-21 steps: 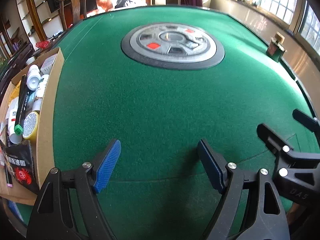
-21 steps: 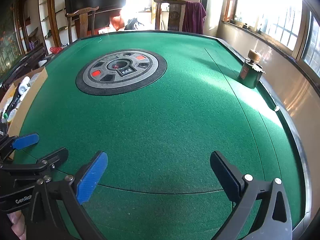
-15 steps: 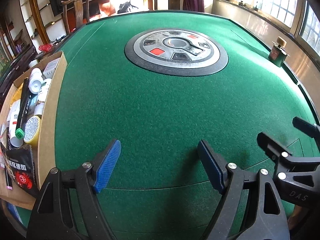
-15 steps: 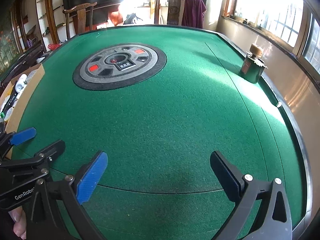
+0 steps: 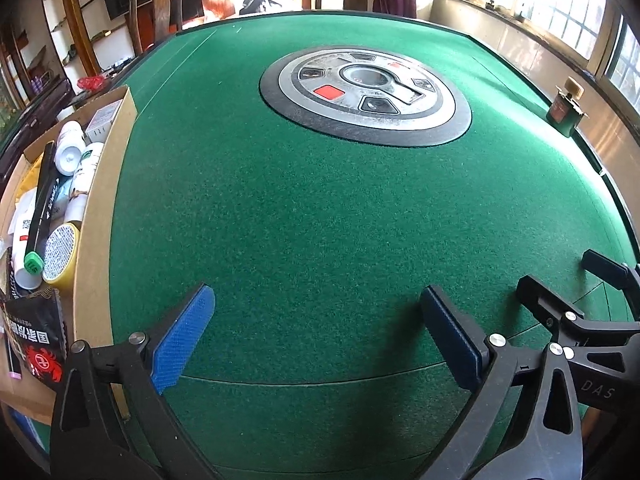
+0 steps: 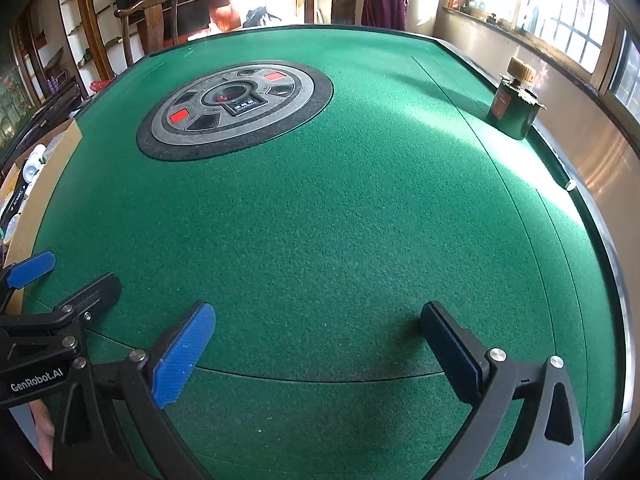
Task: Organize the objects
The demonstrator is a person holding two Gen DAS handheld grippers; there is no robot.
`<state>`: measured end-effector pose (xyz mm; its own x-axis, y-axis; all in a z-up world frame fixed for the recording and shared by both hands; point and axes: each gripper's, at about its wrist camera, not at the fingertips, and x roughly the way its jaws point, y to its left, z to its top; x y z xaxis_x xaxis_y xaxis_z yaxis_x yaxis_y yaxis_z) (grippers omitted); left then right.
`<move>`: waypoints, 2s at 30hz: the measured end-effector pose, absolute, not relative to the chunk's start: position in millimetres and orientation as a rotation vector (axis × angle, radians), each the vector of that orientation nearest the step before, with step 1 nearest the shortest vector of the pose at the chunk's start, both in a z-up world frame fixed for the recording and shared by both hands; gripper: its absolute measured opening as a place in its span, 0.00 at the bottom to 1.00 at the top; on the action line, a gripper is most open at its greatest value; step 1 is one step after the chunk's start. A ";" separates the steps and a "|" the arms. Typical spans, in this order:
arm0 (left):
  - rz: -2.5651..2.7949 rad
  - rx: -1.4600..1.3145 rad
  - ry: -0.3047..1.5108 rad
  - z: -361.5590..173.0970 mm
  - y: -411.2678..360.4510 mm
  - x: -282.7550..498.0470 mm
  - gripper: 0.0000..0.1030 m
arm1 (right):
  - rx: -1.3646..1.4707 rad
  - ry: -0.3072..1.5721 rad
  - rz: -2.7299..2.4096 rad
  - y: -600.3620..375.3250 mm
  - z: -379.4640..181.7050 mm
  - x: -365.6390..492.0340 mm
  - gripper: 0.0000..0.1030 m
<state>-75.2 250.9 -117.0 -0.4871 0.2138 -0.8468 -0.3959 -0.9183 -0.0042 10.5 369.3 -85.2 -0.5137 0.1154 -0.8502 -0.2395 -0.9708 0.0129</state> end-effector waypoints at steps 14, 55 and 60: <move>2.423 -1.344 0.271 -115.7 251.1 -75.7 1.00 | -1.433 0.182 2.547 362.6 -85.1 6.7 1.00; 2.422 -1.347 0.270 -115.5 251.6 -73.9 1.00 | -1.435 0.178 2.540 347.6 -80.9 16.0 1.00; 2.421 -1.347 0.270 -115.0 252.0 -74.2 1.00 | -1.435 0.177 2.539 348.8 -80.6 18.0 1.00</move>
